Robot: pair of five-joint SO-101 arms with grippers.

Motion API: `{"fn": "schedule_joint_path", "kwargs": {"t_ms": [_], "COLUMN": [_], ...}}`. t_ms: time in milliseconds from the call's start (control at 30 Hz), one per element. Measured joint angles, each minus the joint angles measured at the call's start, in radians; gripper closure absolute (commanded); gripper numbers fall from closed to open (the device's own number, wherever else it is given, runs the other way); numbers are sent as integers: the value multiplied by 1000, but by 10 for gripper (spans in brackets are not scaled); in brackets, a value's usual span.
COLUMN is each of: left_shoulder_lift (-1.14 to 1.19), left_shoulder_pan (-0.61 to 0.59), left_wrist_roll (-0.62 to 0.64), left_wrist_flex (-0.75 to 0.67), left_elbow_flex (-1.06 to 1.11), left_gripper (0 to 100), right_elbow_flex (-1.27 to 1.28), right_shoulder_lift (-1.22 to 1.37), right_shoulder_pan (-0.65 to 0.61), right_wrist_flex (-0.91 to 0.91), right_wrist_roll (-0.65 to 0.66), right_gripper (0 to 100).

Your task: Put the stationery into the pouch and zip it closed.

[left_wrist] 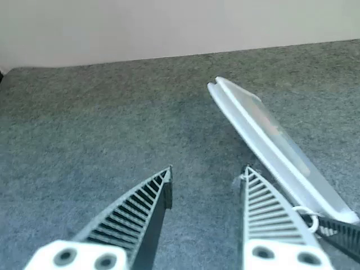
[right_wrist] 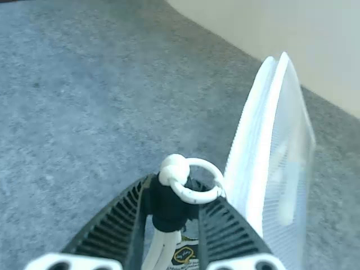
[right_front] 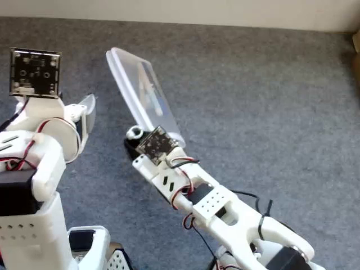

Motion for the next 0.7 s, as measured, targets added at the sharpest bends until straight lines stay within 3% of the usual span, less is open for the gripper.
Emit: {"fn": "schedule_joint_path", "kwargs": {"t_ms": [133,400,700], "left_shoulder_lift": [0,0,0], "left_shoulder_pan": [-34,-41,-43], "left_wrist_roll": [0,0,0], "left_wrist_flex": [17,18,44], "left_elbow_flex": [11,103,106], "left_gripper": [807,806,803], "right_elbow_flex": [0,-8,-80], "right_shoulder_lift": [-133,-430,-543], "right_shoulder_pan": [15,32,32], "right_wrist_flex": [57,451,712], "right_wrist_roll": [0,0,0], "right_gripper": [994,994,994]}}
